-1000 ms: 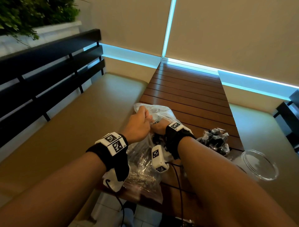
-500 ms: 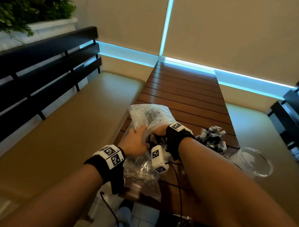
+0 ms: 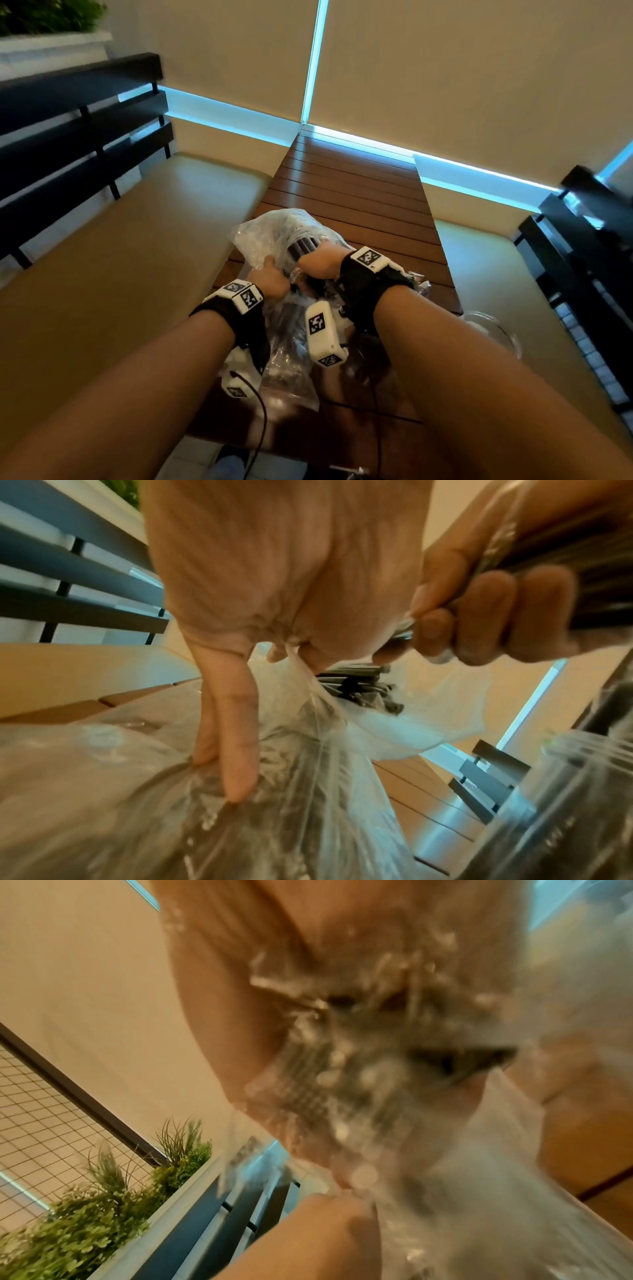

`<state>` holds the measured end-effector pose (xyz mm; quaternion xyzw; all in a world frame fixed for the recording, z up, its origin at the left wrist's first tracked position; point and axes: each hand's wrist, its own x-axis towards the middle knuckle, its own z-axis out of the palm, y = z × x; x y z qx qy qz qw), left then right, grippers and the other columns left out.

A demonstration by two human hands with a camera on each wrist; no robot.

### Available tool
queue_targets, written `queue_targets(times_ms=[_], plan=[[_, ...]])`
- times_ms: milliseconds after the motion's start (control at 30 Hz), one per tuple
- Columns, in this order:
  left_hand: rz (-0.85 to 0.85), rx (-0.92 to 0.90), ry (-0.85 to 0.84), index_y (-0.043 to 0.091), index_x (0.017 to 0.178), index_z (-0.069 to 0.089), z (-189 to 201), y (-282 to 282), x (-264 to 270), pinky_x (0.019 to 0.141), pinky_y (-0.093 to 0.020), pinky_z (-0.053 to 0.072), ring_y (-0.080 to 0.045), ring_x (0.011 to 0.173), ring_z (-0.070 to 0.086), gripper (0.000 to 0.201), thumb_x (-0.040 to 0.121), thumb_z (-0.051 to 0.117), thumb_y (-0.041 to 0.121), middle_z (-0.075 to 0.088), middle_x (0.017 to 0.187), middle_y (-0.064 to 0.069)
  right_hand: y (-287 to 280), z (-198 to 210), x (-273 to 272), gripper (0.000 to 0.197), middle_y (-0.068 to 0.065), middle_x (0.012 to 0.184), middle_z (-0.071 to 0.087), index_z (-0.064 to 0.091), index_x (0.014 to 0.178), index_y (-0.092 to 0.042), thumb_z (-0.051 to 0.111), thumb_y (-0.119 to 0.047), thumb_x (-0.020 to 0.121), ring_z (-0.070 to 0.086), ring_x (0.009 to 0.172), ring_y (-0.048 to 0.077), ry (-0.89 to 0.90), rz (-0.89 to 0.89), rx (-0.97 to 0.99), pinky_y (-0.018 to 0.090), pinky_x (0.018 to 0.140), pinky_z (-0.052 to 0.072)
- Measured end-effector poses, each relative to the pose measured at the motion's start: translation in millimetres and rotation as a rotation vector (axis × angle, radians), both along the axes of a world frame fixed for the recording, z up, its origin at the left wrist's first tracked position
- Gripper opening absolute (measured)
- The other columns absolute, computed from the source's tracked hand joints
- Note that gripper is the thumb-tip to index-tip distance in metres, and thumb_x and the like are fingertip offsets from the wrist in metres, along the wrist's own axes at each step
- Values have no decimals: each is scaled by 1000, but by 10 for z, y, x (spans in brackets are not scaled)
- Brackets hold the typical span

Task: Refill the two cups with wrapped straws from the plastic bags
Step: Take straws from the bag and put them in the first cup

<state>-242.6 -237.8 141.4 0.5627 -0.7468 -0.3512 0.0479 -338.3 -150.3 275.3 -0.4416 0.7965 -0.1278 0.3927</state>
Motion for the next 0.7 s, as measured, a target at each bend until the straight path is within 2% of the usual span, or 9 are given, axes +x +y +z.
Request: queue_targets(times_ms=[67, 167, 267, 333, 400, 500, 600, 633, 700], plan=[[12, 49, 25, 7, 147, 28, -27, -125, -91, 104, -45, 43, -43, 128, 49, 79, 83, 50, 46, 47, 141, -21, 3, 35, -96, 25, 16, 110, 66, 60, 114, -4, 54, -18, 93, 67, 100, 32, 5, 1, -11, 38, 77, 56], [-78, 53, 75, 7, 127, 54, -127, -374, -190, 96, -52, 50, -42, 113, 60, 57, 78, 50, 36, 62, 119, -17, 39, 115, -253, 13, 11, 77, 68, 63, 96, -5, 54, -14, 93, 66, 66, 23, -59, -2, -11, 30, 60, 55], [-166, 19, 2, 7, 110, 64, -398, -731, -269, 93, -48, 51, -34, 101, 62, 53, 70, 44, 35, 66, 107, -14, 167, 319, -404, 13, 7, 66, 66, 63, 82, -8, 57, -16, 91, 64, 59, 21, 4, 81, 9, 34, 68, 60], [-165, -2, -36, 9, 100, 65, -115, -514, -224, 90, -46, 53, -32, 98, 65, 46, 72, 44, 40, 67, 99, -8, 329, 509, -497, 14, 5, 69, 67, 64, 83, -7, 60, -19, 90, 64, 59, 17, 87, 151, 31, 28, 65, 57], [-123, -47, -41, 8, 103, 62, 129, -310, -212, 96, -45, 50, -34, 103, 62, 30, 88, 48, 30, 64, 104, -11, 519, 669, -627, 16, 6, 71, 67, 67, 85, -4, 64, -20, 84, 64, 65, 20, 149, 188, 39, 32, 69, 55], [-59, -48, -43, -1, 124, 60, 391, -47, -259, 100, -47, 48, -41, 115, 59, 37, 96, 49, 20, 63, 123, -22, 815, 840, -817, 16, 7, 69, 67, 66, 83, -6, 65, -22, 83, 63, 64, 22, 131, 163, 24, 34, 68, 52], [-165, -80, -140, -1, 123, 60, 446, -28, -349, 103, -41, 44, -36, 115, 57, 39, 99, 37, 20, 61, 128, -21, 1077, 987, -995, 22, 11, 77, 67, 66, 94, -3, 66, -22, 84, 63, 72, 26, 90, 133, -33, 44, 78, 55], [-185, -85, -183, 1, 125, 59, 532, 62, -356, 104, -39, 42, -33, 116, 56, 44, 98, 32, 23, 59, 131, -19, 1160, 1049, -1041, 23, 12, 78, 66, 65, 97, -1, 67, -20, 83, 63, 73, 26, 47, 111, -69, 44, 79, 54], [-193, -61, -211, 1, 127, 57, 707, 251, -396, 105, -35, 40, -33, 121, 54, 45, 99, 30, 21, 56, 134, -18, 1302, 1161, -1117, 14, 10, 71, 65, 63, 89, -2, 66, -14, 84, 61, 62, 21, -26, 66, -161, 32, 66, 53]])
